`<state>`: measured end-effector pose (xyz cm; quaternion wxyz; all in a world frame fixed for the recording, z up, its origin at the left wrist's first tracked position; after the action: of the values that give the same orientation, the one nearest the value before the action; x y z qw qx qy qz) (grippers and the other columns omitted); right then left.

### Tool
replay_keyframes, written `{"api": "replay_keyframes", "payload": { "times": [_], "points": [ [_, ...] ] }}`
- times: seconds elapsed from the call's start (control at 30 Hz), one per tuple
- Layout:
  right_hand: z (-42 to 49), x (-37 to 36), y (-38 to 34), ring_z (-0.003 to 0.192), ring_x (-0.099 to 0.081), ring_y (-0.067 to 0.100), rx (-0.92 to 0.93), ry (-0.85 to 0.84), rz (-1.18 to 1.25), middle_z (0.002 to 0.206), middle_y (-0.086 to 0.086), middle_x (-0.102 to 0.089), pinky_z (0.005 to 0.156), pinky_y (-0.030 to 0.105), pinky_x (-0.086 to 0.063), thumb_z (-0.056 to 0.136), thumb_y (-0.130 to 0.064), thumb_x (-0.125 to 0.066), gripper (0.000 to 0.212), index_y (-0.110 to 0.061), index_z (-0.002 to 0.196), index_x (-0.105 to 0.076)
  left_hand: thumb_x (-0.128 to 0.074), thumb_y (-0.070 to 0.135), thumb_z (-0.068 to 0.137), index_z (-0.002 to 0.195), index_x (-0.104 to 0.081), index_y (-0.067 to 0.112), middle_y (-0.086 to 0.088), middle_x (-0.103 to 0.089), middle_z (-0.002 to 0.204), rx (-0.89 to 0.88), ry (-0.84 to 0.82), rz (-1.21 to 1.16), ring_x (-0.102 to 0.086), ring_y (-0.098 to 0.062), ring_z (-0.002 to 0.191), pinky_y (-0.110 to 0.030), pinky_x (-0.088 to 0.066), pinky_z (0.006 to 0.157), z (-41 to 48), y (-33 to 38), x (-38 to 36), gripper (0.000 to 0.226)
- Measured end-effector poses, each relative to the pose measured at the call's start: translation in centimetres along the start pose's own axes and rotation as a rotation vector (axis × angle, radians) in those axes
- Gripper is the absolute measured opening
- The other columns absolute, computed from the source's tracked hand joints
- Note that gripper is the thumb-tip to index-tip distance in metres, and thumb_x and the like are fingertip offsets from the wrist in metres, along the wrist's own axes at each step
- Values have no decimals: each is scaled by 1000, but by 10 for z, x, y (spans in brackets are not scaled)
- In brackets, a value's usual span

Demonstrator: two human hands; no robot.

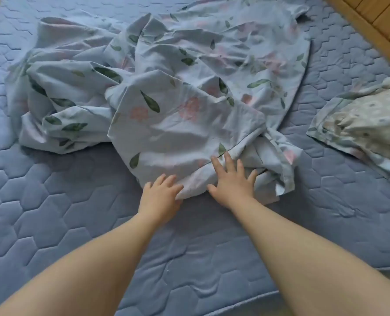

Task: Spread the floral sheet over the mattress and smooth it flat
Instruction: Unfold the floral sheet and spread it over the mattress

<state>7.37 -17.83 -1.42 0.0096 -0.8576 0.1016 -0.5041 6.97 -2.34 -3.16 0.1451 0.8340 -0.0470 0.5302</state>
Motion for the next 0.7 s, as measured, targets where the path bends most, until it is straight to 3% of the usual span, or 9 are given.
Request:
{"api": "replay_keyframes", "payload": {
  "times": [0.07,0.13,0.23,0.33,0.4,0.5,0.53,0.6,0.7],
  "points": [
    [9,-24,0,148,5,29,7,-62,-37,160,-4,16,113,61,-5,94,-44,-41,73,-39,149,5,-43,32,97,118,-64,34,2,-10,160,-108,-89,122,-6,-22,148,-40,-21,113,13,8,-26,29],
    [15,-55,4,148,4,30,13,-136,-66,160,-4,16,113,60,-5,94,-43,-43,74,-39,149,5,-46,33,95,110,-67,33,-2,1,161,-112,-187,161,2,-27,149,-48,-16,116,20,7,-53,26],
    [26,-72,8,148,5,29,8,-167,-43,159,-5,18,114,60,-4,94,-39,-42,74,-39,150,6,-47,37,93,129,-53,29,-1,9,161,36,-285,136,7,-30,148,-55,-10,116,31,-9,-76,37],
    [33,-68,6,148,4,29,5,-153,-27,160,-5,16,114,60,-6,94,-38,-42,73,-39,150,5,-46,38,95,144,-32,20,7,-5,160,120,-337,19,-1,-24,149,-53,-15,115,40,-20,-77,54],
    [33,-61,2,148,3,29,17,-132,-27,160,-4,13,115,58,-7,94,-38,-44,74,-38,150,4,-49,35,93,138,-43,21,4,-32,153,111,-199,-142,-26,-20,142,-43,-26,111,44,-18,-59,47],
    [27,-40,-12,148,0,27,63,-76,-7,160,-5,10,116,53,-8,91,-34,-51,80,-37,150,4,-66,24,84,97,-70,21,4,-69,103,183,135,-501,-61,-17,98,-29,-42,86,33,-25,-6,14],
    [23,-27,-20,148,-1,26,87,-45,5,160,-5,9,117,51,-9,90,-31,-52,83,-36,150,4,-70,18,79,81,-68,21,6,-69,86,223,174,-649,-62,-16,85,-28,-46,78,26,-26,13,4],
    [16,4,-34,147,-4,25,132,44,25,160,-4,6,117,47,-13,89,-25,-54,83,-36,150,2,-70,6,74,63,-56,23,9,-62,67,231,196,-837,-60,-16,67,-30,-51,67,20,-24,44,24],
    [2,64,-59,145,-14,23,224,185,54,158,-2,-13,113,41,-19,90,-20,-51,58,-31,142,-30,-60,11,64,59,-50,25,6,-58,65,123,229,-918,-55,-17,66,-33,-50,63,13,-10,104,18]
  ]
}}
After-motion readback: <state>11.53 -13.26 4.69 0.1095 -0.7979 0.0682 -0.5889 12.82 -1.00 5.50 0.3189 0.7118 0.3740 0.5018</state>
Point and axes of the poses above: each hand's wrist, its own z-axis towards the middle knuckle, its own x-axis out of the back of the hand, y = z × x, the point moved 8 cm from there along z, towards the middle knuckle
